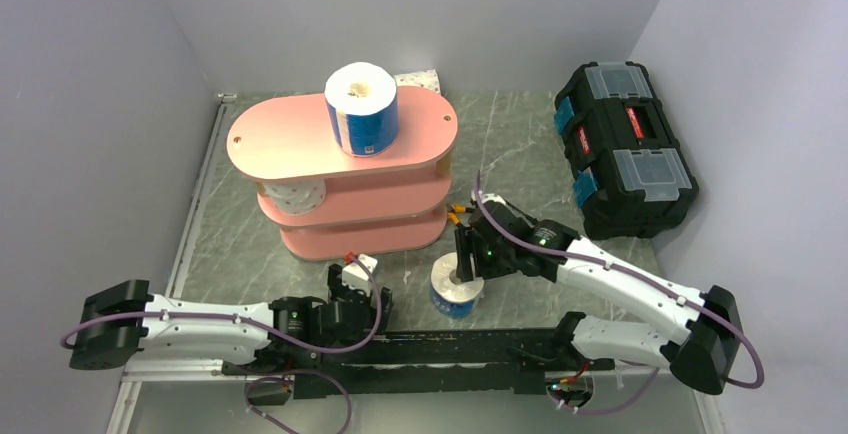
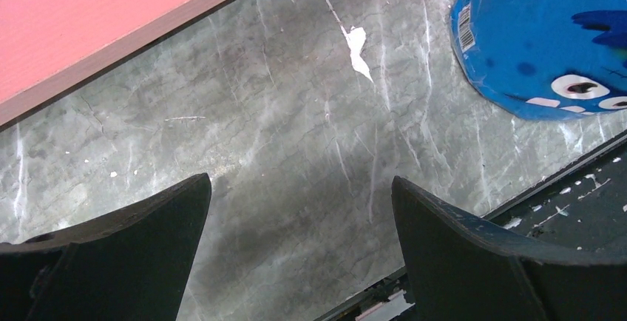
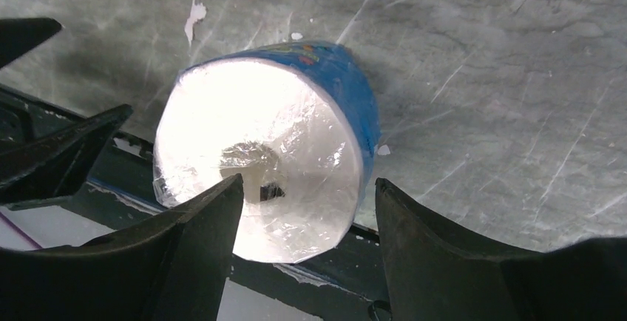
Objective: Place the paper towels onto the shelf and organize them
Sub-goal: Pick up the paper towel from the center of the board.
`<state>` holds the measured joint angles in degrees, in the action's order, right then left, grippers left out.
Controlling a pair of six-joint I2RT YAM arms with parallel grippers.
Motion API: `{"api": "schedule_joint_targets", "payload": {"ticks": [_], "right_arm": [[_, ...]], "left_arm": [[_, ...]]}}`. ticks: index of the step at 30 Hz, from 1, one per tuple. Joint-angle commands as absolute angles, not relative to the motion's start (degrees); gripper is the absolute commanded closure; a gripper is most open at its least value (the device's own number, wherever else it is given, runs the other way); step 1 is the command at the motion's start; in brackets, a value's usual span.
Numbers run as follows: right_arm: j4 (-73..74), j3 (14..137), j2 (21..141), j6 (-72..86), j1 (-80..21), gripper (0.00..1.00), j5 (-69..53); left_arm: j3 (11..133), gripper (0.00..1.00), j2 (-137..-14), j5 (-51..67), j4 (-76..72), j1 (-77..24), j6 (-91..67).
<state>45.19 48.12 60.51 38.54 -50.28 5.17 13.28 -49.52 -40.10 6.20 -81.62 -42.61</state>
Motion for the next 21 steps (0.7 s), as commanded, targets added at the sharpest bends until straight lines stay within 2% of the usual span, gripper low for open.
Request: {"api": "schedule_joint_targets", "payload": {"ticks": [1,10,16,21], "right_arm": [[46.23,49.74,62.57,37.99,-51.92,0.32,7.58],[45.2,48.9,64.55,38.13,-52.15,0.35,8.14],[43.76,47.93,65.49,37.97,-52.12,0.48,6.77],[43.6,48.1,65.47,38.16,-52.3,0.56,6.36]], "left_arm": [[16.08,0.01,-50.42,-39.9,3.75,-81.95,-41.66],[15.73,0.01,-49.93,-40.1,4.23,-81.94,-42.29],[15.82,0.01,-50.16,-40.08,4.39,-81.98,-42.28],[15.95,0.01,-50.27,-40.08,4.39,-81.96,-42.19]]}}
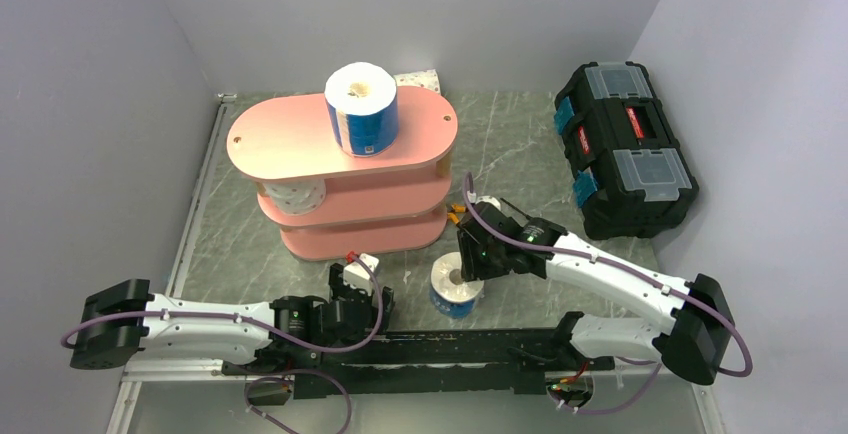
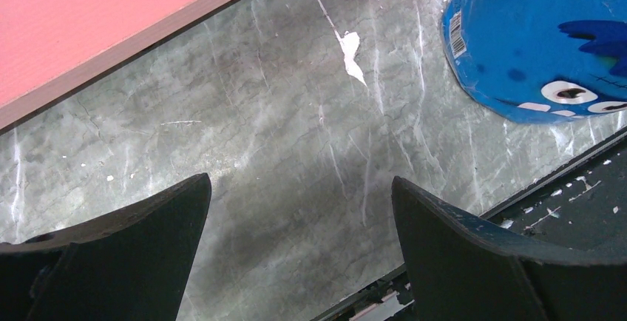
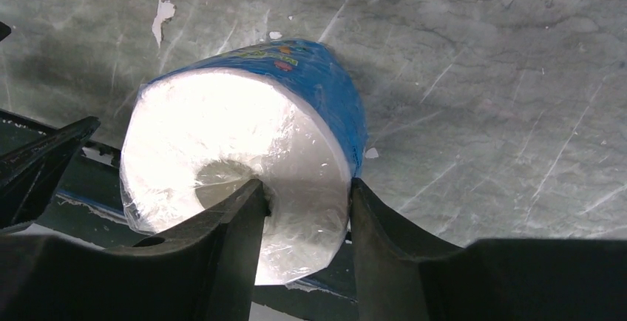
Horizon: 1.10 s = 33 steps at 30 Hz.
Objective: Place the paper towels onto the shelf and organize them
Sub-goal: Pick up the paper towel from the center of the board.
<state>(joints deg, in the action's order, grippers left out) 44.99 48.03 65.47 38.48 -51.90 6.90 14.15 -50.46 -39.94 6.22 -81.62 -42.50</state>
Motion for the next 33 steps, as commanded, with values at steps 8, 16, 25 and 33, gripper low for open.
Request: {"api": "schedule_joint_targets", "payload": {"ticks": [8,16,25,33], "right_arm": [[49.55,53.7,61.81,38.25,-52.31,0.66,10.97],[65.04,72.83,57.7,36.21,-52.28,0.66,19.14],[73.96,94.94,58.37,33.37,-52.21,0.68,30.24],[70.62,113.88,64.04,27.08,-52.21,0.69,33.62]], "left_arm": [[16.21,0.01,-50.22,-39.91,4.65,-82.0,-42.13],[16.63,0.01,-50.61,-39.43,4.29,-82.0,-41.52],[18.79,0.01,-54.08,-38.31,3.11,-81.99,-39.62],[19.98,0.01,-55.65,-37.09,2.49,-81.99,-38.36]]}}
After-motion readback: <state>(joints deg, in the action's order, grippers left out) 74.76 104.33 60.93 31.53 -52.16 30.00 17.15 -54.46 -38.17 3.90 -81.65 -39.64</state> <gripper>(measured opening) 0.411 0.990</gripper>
